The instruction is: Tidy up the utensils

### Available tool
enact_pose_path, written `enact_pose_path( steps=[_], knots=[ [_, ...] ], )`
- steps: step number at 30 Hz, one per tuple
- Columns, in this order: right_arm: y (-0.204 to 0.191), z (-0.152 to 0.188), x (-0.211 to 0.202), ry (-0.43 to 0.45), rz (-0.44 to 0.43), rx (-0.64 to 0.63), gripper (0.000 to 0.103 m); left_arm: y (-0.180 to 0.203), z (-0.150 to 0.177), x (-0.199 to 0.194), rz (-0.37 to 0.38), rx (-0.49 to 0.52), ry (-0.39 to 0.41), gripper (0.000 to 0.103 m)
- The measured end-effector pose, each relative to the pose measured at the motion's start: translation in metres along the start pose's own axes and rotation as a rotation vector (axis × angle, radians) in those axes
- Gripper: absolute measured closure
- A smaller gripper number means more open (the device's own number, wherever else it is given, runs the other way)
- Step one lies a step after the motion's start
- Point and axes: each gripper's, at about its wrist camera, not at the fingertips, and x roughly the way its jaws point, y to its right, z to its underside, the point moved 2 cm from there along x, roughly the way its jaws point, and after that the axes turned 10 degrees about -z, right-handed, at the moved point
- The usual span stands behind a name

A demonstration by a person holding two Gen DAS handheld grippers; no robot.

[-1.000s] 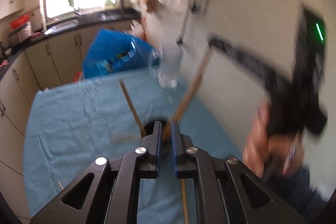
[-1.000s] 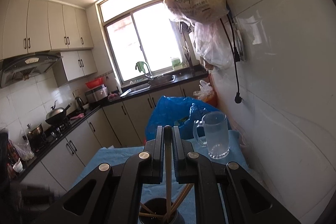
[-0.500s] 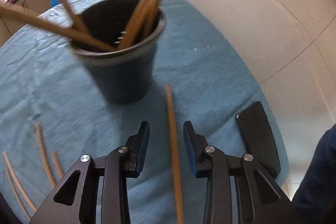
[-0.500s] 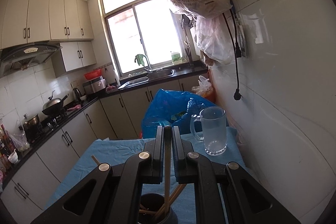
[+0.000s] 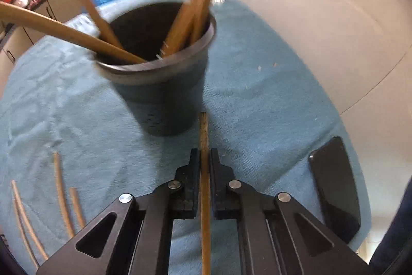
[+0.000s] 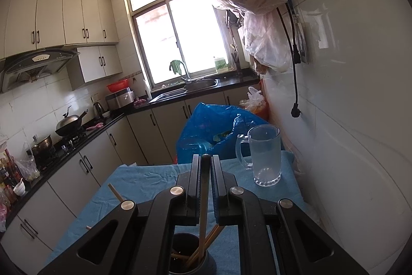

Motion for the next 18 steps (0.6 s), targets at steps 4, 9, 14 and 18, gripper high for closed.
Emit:
enact_pose_path(
  steps=[4,9,14,18],
  knots=[
    [0.004,0.001,-0.002,-0.002,-0.005,0.017,0.095,-0.020,0.000,-0.046,0.005,-0.038,0.095,0.096],
    [0.003,0.004,-0.006,-0.001,-0.006,0.022,0.095,-0.045,-0.019,-0.113,0.000,-0.109,0.246,0.096],
    [0.002,0.005,-0.009,-0.001,-0.008,0.020,0.095,-0.064,-0.037,-0.167,-0.013,-0.146,0.356,0.096],
    [0.001,0.006,-0.011,-0.001,-0.008,0.023,0.095,-0.068,-0.045,-0.200,-0.027,-0.159,0.427,0.096]
  ],
)
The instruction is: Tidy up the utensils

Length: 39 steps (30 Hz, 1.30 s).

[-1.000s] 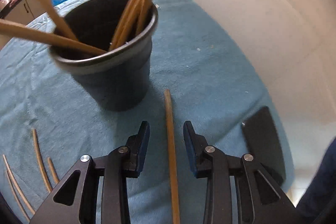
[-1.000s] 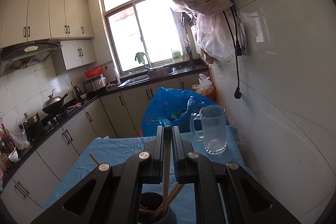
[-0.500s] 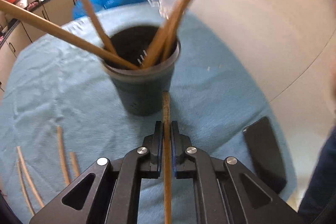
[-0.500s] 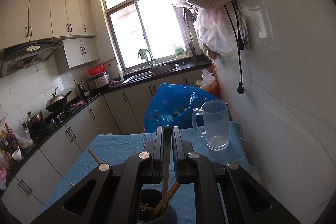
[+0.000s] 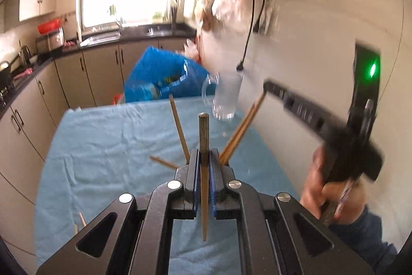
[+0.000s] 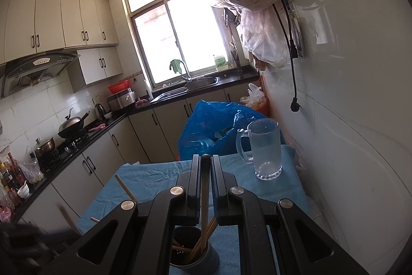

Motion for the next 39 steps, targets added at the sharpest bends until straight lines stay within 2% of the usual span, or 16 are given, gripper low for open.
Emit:
enact_pose_path(
  steps=[10,12,17,20,26,33,36,37,39],
  knots=[
    [-0.002,-0.001,0.002,-0.005,-0.004,0.005,0.095,0.010,-0.075,-0.031,0.035,-0.028,0.153,0.096],
    [-0.001,0.001,0.003,-0.008,-0.005,0.008,0.095,0.012,-0.082,-0.028,0.013,-0.033,0.168,0.096],
    [-0.002,0.002,0.004,-0.015,-0.007,0.010,0.095,0.016,-0.080,0.009,-0.011,-0.034,0.128,0.096],
    [0.000,0.003,0.008,-0.026,-0.006,0.010,0.095,0.016,-0.069,0.035,-0.037,-0.036,0.078,0.096],
    [0.001,0.006,0.011,-0.042,-0.007,0.011,0.094,0.008,-0.061,0.067,-0.054,-0.047,0.010,0.096],
    [-0.004,0.004,0.008,-0.041,-0.011,-0.005,0.094,0.002,-0.061,0.070,-0.054,-0.051,-0.002,0.096],
    [-0.006,-0.001,0.001,-0.029,-0.006,-0.006,0.094,-0.001,-0.062,0.066,-0.045,-0.062,-0.008,0.089],
    [-0.007,-0.002,-0.002,-0.025,-0.006,-0.004,0.093,-0.004,-0.063,0.063,-0.044,-0.069,-0.005,0.083],
    [-0.008,-0.007,-0.016,0.000,0.004,0.003,0.091,-0.010,-0.063,0.052,-0.046,-0.085,0.012,0.082]
  ],
)
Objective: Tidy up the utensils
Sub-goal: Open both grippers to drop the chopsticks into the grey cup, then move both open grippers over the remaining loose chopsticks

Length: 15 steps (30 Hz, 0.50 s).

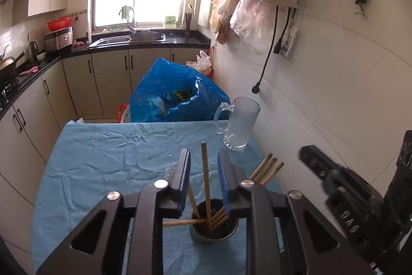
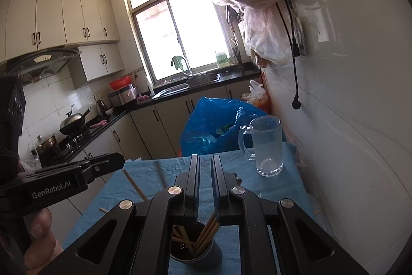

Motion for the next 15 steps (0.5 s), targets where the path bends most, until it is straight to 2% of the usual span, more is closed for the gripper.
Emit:
enact_pose_path(
  steps=[1,2,3,4,5,6,7,9,11,15],
  knots=[
    [-0.002,-0.002,-0.009,0.019,0.001,0.000,0.089,-0.002,0.000,-0.004,0.005,-0.006,0.006,0.080],
    [-0.004,-0.004,-0.018,0.041,0.002,-0.005,0.080,-0.007,0.001,-0.014,0.013,-0.014,0.018,0.074],
    [-0.008,-0.006,-0.032,0.075,0.011,-0.019,0.065,-0.011,0.002,-0.020,0.014,-0.018,0.027,0.069],
    [-0.011,-0.006,-0.042,0.099,0.021,-0.033,0.056,-0.016,0.004,-0.028,0.011,-0.025,0.040,0.059],
    [-0.017,-0.004,-0.054,0.130,0.030,-0.054,0.040,-0.023,0.007,-0.039,0.009,-0.038,0.062,0.054],
    [-0.023,-0.001,-0.064,0.150,0.030,-0.083,0.028,-0.027,0.010,-0.046,0.006,-0.042,0.073,0.054],
    [-0.029,0.003,-0.070,0.157,0.032,-0.108,0.024,-0.032,0.015,-0.053,-0.002,-0.043,0.083,0.053],
    [-0.041,0.017,-0.081,0.156,0.038,-0.157,0.007,-0.042,0.026,-0.067,-0.019,-0.040,0.093,0.049],
    [-0.051,0.033,-0.085,0.139,0.009,-0.182,0.004,-0.056,0.043,-0.076,-0.049,-0.041,0.095,0.041],
    [-0.060,0.066,-0.081,0.044,-0.024,-0.170,0.004,-0.088,0.076,-0.080,-0.151,-0.040,0.059,0.040]
  ],
)
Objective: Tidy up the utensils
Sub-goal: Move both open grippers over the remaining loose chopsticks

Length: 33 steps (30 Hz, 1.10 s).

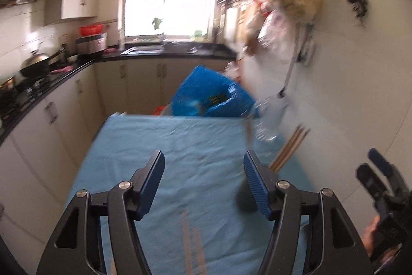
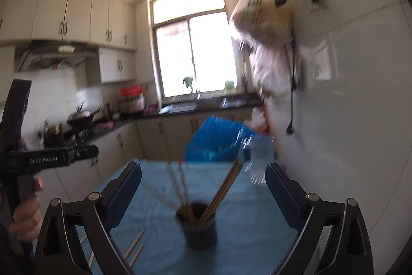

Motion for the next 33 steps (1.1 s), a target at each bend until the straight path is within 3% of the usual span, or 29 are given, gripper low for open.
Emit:
enact_pose_path(
  steps=[6,11,14,16,18,20,25,29,33],
  knots=[
    [-0.005,0.044,0.010,-0.045,-0.066,0.182,0.000,-0.080,0.058,0.020,-0.081,-0.075,-0.161,0.039],
    [-0.031,0.067,0.045,-0.213,-0.089,0.180,0.014,-0.145,0.100,0.033,-0.140,-0.176,-0.269,0.039],
    [-0.047,0.086,0.070,-0.335,-0.171,0.222,0.017,-0.176,0.125,0.041,-0.144,-0.230,-0.339,0.039],
    [-0.053,0.096,0.088,-0.414,-0.175,0.233,0.022,-0.189,0.138,0.047,-0.148,-0.245,-0.380,0.039],
    [-0.057,0.106,0.104,-0.480,-0.178,0.255,0.037,-0.193,0.146,0.052,-0.151,-0.251,-0.414,0.039],
    [-0.060,0.116,0.121,-0.550,-0.178,0.280,0.042,-0.195,0.155,0.060,-0.132,-0.250,-0.453,0.039],
    [-0.065,0.127,0.148,-0.642,-0.157,0.314,0.042,-0.192,0.166,0.073,-0.116,-0.251,-0.504,0.043],
    [-0.074,0.140,0.172,-0.734,-0.122,0.306,0.068,-0.187,0.176,0.089,-0.097,-0.238,-0.558,0.058],
    [-0.080,0.150,0.194,-0.792,-0.106,0.293,0.071,-0.184,0.183,0.103,-0.086,-0.218,-0.596,0.058]
  ],
)
